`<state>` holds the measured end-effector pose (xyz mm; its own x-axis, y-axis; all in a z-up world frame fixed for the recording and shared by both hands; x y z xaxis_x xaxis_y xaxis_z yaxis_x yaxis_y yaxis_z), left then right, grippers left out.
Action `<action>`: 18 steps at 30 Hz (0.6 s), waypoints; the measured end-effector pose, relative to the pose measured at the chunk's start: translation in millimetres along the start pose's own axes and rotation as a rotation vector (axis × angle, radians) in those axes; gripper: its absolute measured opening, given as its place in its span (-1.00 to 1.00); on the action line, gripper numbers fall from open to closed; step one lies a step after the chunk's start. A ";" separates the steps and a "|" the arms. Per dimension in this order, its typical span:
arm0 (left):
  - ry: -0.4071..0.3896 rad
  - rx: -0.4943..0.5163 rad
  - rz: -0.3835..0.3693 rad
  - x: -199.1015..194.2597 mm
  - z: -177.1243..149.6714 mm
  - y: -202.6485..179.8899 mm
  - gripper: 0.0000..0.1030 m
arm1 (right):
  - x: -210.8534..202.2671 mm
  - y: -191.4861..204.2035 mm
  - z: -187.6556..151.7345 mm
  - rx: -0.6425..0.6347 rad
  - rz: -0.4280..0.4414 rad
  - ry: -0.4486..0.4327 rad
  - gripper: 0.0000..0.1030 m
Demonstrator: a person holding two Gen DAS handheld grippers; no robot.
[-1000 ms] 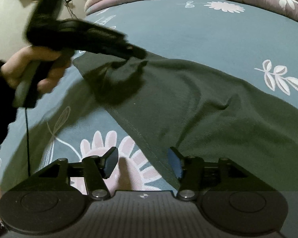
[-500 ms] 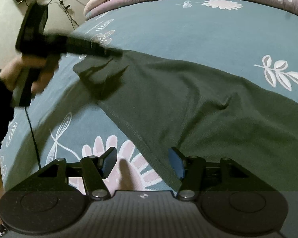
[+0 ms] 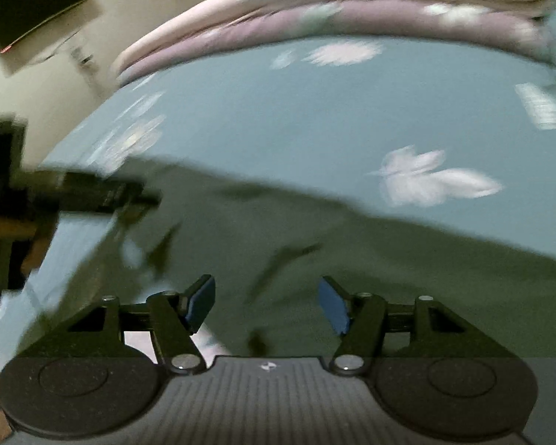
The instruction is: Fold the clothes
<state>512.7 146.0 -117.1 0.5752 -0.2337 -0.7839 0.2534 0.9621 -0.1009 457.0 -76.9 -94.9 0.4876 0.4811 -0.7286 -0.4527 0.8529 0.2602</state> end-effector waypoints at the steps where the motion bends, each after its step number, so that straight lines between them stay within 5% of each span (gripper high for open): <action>1: 0.034 0.004 0.003 10.5 -4.3 -3.9 0.10 | -9.3 -16.4 2.2 0.017 -0.049 -0.012 0.31; 10: 0.053 0.024 0.025 20.4 -12.2 -9.4 0.20 | -103.1 -206.7 -8.6 0.062 -0.548 -0.007 0.31; 18: 0.098 0.020 0.056 11.2 -16.1 -14.1 0.28 | -82.9 -287.1 -40.2 0.036 -0.502 0.107 0.25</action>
Point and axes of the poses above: each gripper's, at about its wrist camera, not at the fingertips, and x roughly the way its jaws point, y to its left, z to its top, the point moved 6 cm from there along x, roughly the way its jaws point, and after that the axes turned 2 degrees about -x, right-handed, at the moved point
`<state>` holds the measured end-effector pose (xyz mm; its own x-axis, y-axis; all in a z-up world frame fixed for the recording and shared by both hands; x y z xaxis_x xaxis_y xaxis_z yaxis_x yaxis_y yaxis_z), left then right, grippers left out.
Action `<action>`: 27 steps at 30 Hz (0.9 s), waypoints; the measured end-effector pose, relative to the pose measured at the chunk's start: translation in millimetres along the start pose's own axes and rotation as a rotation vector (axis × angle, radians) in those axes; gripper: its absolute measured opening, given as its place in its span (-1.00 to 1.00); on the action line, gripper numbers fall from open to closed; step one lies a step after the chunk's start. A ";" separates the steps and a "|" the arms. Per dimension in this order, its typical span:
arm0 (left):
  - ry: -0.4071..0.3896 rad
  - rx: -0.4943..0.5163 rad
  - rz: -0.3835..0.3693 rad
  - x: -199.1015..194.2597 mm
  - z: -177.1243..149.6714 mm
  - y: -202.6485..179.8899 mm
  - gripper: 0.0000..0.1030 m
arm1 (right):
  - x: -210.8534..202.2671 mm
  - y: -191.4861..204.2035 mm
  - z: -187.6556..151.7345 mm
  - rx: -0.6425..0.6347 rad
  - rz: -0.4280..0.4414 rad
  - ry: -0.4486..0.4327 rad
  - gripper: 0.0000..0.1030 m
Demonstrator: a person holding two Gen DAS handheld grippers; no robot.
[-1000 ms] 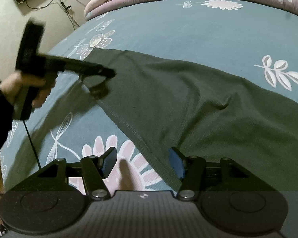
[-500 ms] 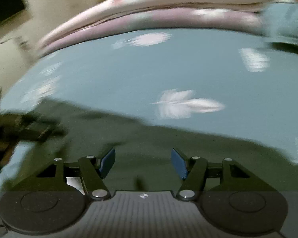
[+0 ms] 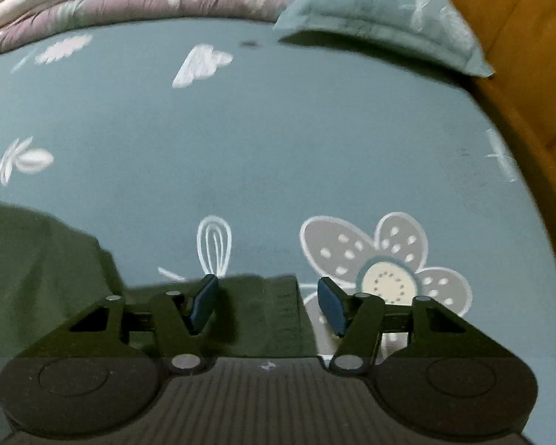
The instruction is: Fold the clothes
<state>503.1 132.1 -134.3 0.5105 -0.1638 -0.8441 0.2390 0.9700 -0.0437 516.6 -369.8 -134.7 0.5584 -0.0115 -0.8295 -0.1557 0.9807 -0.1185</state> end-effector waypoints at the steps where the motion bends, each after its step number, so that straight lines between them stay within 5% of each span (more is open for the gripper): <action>1: 0.005 -0.003 0.002 0.5 0.6 -0.2 0.29 | 4.1 0.0 -0.1 -0.009 0.014 -0.004 0.25; 4: 0.019 -0.018 0.006 1.6 2.4 -0.2 0.30 | 13.4 1.4 -1.0 -0.036 0.065 -0.017 0.09; 6: 0.024 -0.024 0.010 2.0 2.8 -0.5 0.32 | 13.3 5.0 -1.4 -0.061 0.104 -0.038 -0.37; 8: 0.029 -0.027 0.017 2.4 3.2 -1.5 0.32 | 11.7 5.6 -0.3 -0.071 0.097 -0.046 -0.52; 13: 0.039 -0.035 0.034 0.8 6.1 -4.3 0.30 | -4.0 -14.9 4.1 0.004 -0.075 -0.115 -0.52; 19: -0.024 -0.042 0.033 -14.7 15.8 -9.2 0.29 | -16.0 -20.5 13.8 0.072 -0.149 -0.133 -0.13; 23: -0.032 -0.027 0.032 -10.4 17.8 -9.6 0.29 | -40.1 8.2 22.5 0.046 -0.029 -0.147 -0.04; 27: -0.004 -0.037 0.065 5.7 13.7 0.0 0.31 | -22.8 42.7 14.1 0.007 0.085 -0.031 0.01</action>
Point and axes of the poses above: each gripper's, at about its wrist camera, not at the fingertips, and x roughly the way its jaws point, y to its left, z to its top, the point moved 6 cm from there along x, roughly the way its jaws point, and after that the axes turned 2 degrees about -x, right-handed, at the moved point
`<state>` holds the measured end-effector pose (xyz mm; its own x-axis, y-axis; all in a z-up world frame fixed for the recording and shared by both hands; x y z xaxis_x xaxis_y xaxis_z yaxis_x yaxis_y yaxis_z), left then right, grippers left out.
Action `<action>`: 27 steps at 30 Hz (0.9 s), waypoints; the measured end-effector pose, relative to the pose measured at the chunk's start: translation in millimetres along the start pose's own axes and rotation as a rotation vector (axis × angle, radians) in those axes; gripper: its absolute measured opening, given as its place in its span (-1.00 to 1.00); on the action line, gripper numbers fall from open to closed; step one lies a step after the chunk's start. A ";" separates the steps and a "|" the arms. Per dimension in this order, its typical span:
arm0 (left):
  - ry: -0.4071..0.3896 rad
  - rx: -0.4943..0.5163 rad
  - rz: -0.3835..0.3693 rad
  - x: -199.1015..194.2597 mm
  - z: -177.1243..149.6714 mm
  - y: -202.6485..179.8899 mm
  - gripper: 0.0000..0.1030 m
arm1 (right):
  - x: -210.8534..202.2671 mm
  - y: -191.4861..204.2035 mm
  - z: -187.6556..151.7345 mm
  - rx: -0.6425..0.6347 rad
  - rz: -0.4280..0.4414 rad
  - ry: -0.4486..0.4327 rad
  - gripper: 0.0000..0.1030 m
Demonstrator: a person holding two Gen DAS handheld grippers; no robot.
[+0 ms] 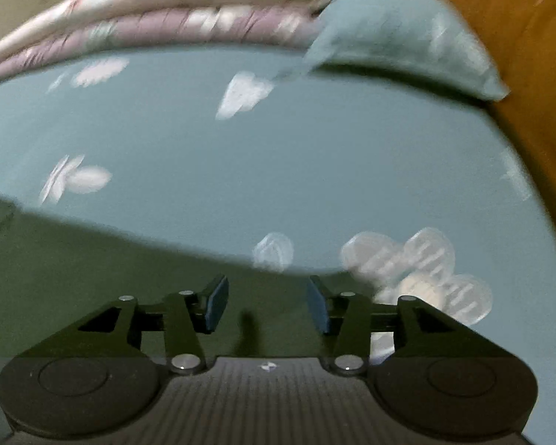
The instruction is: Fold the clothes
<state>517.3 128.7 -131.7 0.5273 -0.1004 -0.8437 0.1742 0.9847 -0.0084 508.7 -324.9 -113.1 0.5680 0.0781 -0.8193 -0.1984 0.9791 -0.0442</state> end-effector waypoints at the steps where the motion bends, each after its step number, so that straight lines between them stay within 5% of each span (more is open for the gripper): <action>1: -0.002 -0.007 0.004 3.7 -0.8 3.2 0.33 | 9.1 4.8 -3.6 0.001 0.002 0.023 0.01; 6: -0.016 -0.033 0.034 11.4 12.7 16.5 0.36 | 48.0 9.0 4.5 0.020 -0.033 0.015 0.30; 13: -0.022 -0.062 0.070 -3.8 19.8 14.6 0.26 | 46.7 -3.6 26.7 0.124 0.004 -0.006 0.31; 19: -0.053 0.010 -0.127 -34.6 10.7 -40.6 0.28 | -3.1 23.3 20.9 0.097 0.076 -0.063 0.32; 23: -0.069 0.105 -0.354 -39.8 30.1 -113.0 0.30 | -20.3 37.0 11.6 0.083 0.106 -0.070 0.34; 27: -0.029 0.137 -0.488 -19.2 48.9 -164.4 0.33 | -41.1 38.6 -13.3 0.099 0.108 -0.069 0.36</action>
<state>519.2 -38.2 -87.9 0.3800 -0.5496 -0.7440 0.5124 0.7947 -0.3255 467.1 -292.9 -88.8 0.6018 0.1928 -0.7750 -0.1830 0.9779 0.1012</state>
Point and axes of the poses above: each gripper's, at about its wrist camera, not at the fingertips, and x roughly the way its jaws point, y to its left, z to its top, the point moved 6 cm from there along x, roughly the way its jaws point, and after that the axes turned 2 degrees about -x, right-handed, at the moved point
